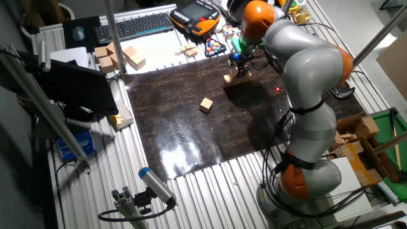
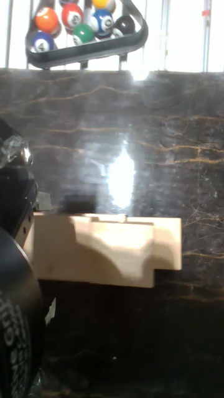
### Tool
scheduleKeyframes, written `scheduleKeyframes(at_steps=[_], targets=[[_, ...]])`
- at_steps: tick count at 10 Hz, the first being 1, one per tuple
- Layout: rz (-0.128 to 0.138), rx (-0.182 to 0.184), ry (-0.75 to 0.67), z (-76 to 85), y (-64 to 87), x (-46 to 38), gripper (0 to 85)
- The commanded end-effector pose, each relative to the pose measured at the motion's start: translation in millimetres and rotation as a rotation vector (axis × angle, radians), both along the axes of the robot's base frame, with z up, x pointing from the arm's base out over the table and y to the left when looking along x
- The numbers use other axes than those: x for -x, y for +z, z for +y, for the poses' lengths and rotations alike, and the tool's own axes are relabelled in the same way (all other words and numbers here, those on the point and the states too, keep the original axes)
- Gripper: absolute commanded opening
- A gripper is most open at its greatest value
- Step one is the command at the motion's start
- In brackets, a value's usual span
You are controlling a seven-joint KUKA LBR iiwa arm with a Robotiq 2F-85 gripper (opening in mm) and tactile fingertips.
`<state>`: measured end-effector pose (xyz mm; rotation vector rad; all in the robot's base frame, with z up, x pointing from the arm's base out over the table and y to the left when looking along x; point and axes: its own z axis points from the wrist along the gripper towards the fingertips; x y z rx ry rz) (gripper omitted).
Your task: Stack the blocks into a pyramid shape
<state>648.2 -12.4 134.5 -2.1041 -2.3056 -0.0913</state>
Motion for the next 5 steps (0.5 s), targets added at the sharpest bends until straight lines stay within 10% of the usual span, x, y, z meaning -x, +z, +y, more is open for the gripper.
scheduleKeyframes(at_steps=[1, 5], targets=[[-0.003, -0.008, 0.010, 4.1, 2.0, 3.3, 69.7], [-0.014, -0.007, 0.089, 34.9, 7.3, 22.1, 69.0]])
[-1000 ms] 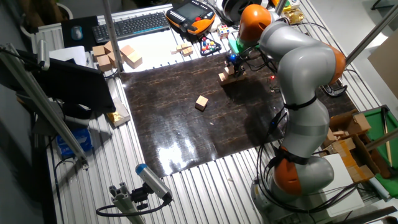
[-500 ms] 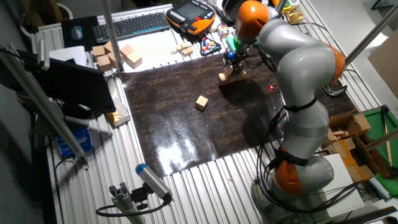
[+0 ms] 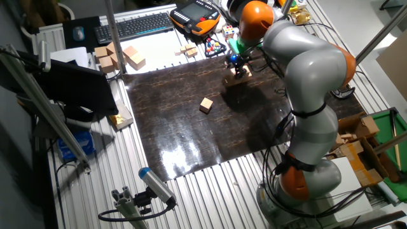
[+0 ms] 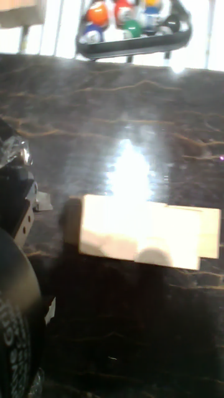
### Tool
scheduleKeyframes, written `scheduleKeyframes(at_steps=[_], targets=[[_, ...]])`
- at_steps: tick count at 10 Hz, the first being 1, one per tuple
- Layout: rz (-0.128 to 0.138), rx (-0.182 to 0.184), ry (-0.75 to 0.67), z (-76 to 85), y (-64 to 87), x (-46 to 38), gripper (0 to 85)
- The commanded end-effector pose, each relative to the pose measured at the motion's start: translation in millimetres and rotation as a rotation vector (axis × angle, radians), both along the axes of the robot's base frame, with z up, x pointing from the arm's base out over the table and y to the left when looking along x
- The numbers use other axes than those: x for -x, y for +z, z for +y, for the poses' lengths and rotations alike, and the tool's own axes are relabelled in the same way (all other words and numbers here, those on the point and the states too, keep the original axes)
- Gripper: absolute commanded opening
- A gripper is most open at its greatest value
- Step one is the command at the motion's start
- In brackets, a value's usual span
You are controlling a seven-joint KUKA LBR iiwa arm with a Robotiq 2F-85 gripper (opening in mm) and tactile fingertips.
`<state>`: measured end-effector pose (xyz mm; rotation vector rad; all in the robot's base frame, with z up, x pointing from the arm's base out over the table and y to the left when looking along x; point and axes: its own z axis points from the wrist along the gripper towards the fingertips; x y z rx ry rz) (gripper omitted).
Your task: Stack the blocks into a pyramid shape
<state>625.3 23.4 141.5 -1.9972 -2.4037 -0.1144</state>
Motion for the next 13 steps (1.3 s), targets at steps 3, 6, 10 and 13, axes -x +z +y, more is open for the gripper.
scheduleKeyframes(at_steps=[3, 6, 10, 13], targets=[[-0.003, 0.021, 0.088, 16.1, -1.5, 7.3, 67.3], [-0.007, 0.035, 0.103, 34.7, -10.8, 17.4, 66.3], [-0.008, 0.045, 0.169, 46.2, -18.5, 27.2, 65.3], [-0.010, 0.048, 0.217, 56.0, -26.8, 33.4, 65.0]])
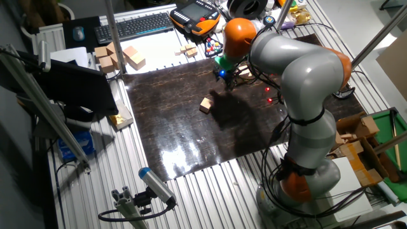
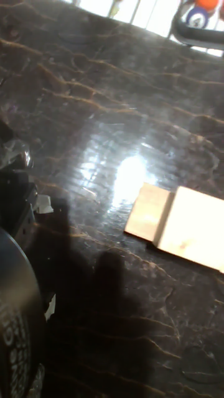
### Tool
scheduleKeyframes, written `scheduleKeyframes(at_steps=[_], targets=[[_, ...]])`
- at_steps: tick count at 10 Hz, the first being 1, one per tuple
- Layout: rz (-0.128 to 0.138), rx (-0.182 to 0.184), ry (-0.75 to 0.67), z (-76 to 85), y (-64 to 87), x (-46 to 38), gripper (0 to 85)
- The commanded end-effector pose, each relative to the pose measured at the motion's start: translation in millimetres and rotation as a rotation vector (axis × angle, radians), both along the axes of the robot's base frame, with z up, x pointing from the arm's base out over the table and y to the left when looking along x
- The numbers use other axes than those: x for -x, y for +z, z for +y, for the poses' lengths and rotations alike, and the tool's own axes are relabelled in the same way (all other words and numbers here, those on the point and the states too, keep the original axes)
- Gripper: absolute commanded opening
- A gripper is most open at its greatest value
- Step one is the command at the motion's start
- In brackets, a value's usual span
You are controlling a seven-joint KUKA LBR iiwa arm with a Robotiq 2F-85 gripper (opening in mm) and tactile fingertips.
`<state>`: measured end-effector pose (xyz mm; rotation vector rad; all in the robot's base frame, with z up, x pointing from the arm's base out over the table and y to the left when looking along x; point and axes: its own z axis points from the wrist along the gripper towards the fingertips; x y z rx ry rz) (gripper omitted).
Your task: Stack the blocks into a pyramid shape
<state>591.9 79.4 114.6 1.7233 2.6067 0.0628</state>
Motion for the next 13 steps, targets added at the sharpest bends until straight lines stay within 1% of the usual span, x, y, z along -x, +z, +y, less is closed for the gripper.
scheduleKeyframes(at_steps=[1, 2, 3, 4, 5, 7, 8, 10, 11, 12, 13], targets=[[0.001, 0.002, 0.010, 1.5, -1.5, 1.3, 65.0], [0.003, 0.011, 0.015, 3.3, -2.7, 3.3, 65.0], [-0.008, 0.019, 0.013, 7.9, -6.0, 7.2, 65.0], [-0.017, 0.008, -0.001, 10.0, -9.1, 8.9, 64.3], [-0.018, 0.006, -0.002, 10.9, -10.3, 9.7, 64.3], [-0.013, 0.007, 0.013, 11.5, -10.6, 10.7, 64.3], [-0.013, 0.013, 0.007, 11.4, -10.8, 10.5, 64.3], [-0.013, 0.005, -0.022, 11.4, -10.8, 10.5, 64.3], [-0.023, 0.020, -0.027, 11.4, -10.8, 10.5, 64.3], [-0.020, 0.048, -0.048, 11.4, -10.8, 10.5, 64.3], [-0.026, 0.044, -0.111, 11.4, -10.8, 10.5, 64.3]])
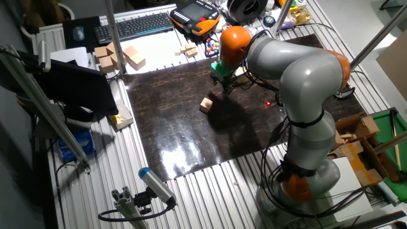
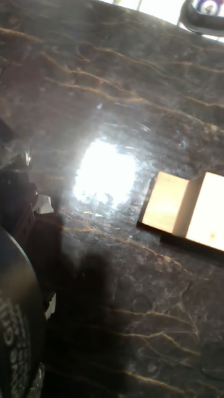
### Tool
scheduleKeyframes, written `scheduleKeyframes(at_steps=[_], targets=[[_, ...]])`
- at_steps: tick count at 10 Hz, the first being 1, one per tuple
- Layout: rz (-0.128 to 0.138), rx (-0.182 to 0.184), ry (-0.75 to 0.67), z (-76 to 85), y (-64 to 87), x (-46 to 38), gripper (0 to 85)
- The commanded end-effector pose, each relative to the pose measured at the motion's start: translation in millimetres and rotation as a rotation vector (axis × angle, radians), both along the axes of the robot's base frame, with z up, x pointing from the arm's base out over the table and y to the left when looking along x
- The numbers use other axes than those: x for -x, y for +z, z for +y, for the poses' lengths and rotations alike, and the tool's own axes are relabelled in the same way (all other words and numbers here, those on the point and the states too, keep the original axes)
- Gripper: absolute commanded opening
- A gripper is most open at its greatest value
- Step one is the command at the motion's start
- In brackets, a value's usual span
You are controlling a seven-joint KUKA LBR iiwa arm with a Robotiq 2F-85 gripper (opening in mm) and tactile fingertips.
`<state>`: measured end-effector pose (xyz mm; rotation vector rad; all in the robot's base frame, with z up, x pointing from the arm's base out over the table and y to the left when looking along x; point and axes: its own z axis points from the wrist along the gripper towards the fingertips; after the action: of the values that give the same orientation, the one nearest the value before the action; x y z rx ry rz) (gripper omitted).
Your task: Stack the blocks into a pyramid shape
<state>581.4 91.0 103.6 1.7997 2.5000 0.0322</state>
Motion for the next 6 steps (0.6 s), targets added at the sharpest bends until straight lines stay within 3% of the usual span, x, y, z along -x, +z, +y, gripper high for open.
scheduleKeyframes(at_steps=[1, 3, 6], targets=[[-0.001, -0.011, -0.073, -0.2, 0.2, 0.0, 64.3], [0.003, -0.048, -0.157, -0.2, 0.2, 0.0, 64.3], [0.005, -0.014, -0.079, 2.5, -0.9, 1.8, 64.3]])
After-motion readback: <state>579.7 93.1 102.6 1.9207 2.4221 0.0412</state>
